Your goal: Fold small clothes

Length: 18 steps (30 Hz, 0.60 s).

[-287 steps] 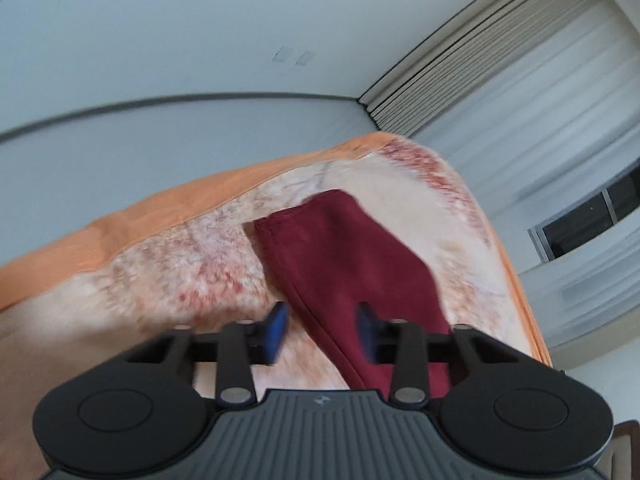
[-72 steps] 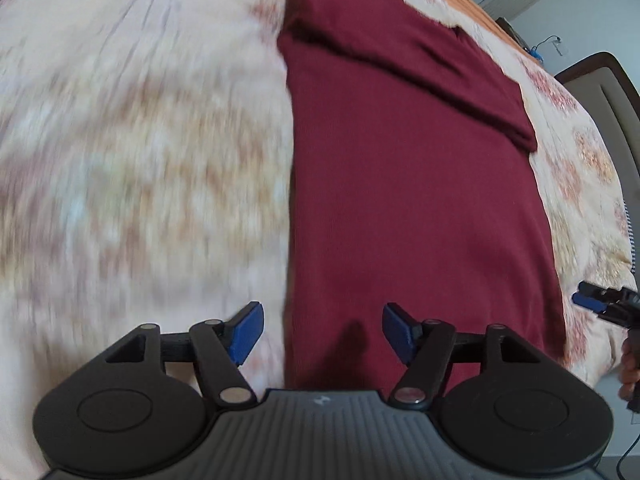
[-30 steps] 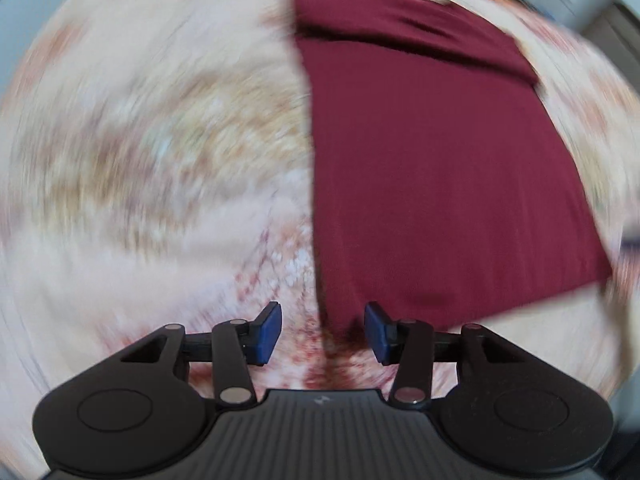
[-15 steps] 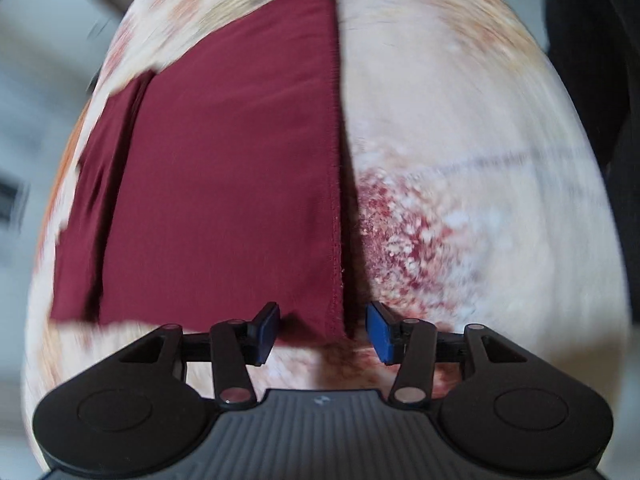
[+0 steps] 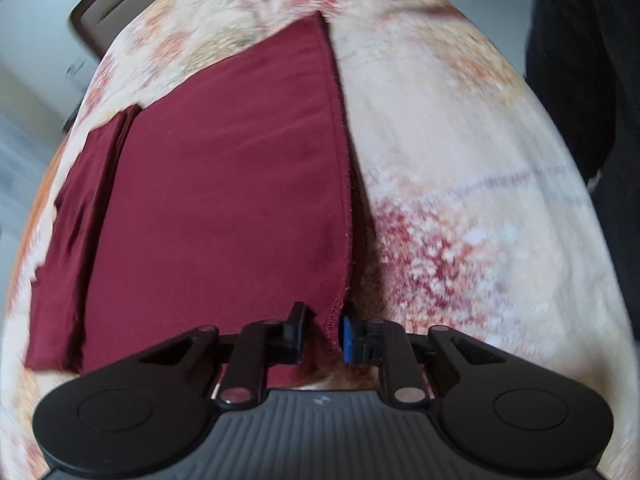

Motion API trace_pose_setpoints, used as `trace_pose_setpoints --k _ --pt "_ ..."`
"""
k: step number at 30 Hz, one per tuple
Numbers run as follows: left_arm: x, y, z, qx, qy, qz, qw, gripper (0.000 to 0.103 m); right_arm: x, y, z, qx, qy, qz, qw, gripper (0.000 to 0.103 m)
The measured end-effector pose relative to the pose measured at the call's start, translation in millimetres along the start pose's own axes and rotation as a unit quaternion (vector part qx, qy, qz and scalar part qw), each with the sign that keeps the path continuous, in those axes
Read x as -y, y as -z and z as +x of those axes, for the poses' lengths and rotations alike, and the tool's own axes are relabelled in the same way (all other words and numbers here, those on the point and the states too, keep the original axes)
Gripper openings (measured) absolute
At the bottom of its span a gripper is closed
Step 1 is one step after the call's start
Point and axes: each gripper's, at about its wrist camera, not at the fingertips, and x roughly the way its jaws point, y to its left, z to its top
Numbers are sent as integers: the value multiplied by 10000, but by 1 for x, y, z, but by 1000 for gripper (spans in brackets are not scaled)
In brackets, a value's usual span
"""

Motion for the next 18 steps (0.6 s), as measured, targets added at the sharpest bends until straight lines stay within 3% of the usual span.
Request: trace_pose_setpoints --k 2,3,5,6,7,8,9,11,12,13,14,15,18 --pt "-15 -1 -3 57 188 -877 9960 17 -3 -8 4 -82 -1 -374 9993 70" --pt "-25 0 -5 85 260 -1395 9898 17 -5 -13 6 -120 -39 -620 9980 70" --pt "-43 3 -7 133 244 -2437 9695 17 -11 -22 11 -180 -123 -1191 9926 71" --pt "-54 7 -9 177 254 -3041 9521 17 -15 -26 14 -220 -142 -1579 9871 72" --pt "-65 12 -10 245 301 -3759 9258 17 -20 -29 18 -266 -157 -1989 9795 72" --pt "-76 20 -10 315 369 -4561 8886 17 -25 -31 22 -321 -145 -2433 9693 72" --pt "-86 31 -9 347 472 -5371 8415 17 -31 -32 27 -382 -143 -2907 9559 72" --pt "-99 54 -2 406 729 -6792 7291 16 -42 -30 40 -495 -234 -3861 9208 72" --pt "-100 60 -3 471 623 -7212 6884 16 -46 -27 46 -548 -330 -4316 8998 72" --pt "-100 62 -3 494 524 -7460 6620 16 -51 -24 53 -598 -412 -4788 8749 72" --pt "-100 61 -3 479 417 -7618 6447 16 -53 -20 59 -643 -506 -5209 8497 72" --pt "-100 59 -3 442 315 -7712 6342 16 -56 -15 66 -691 -619 -5647 8201 72" --pt "-96 49 -4 233 50 -7746 6320 16 -52 0 82 -690 -838 -6780 7270 72"
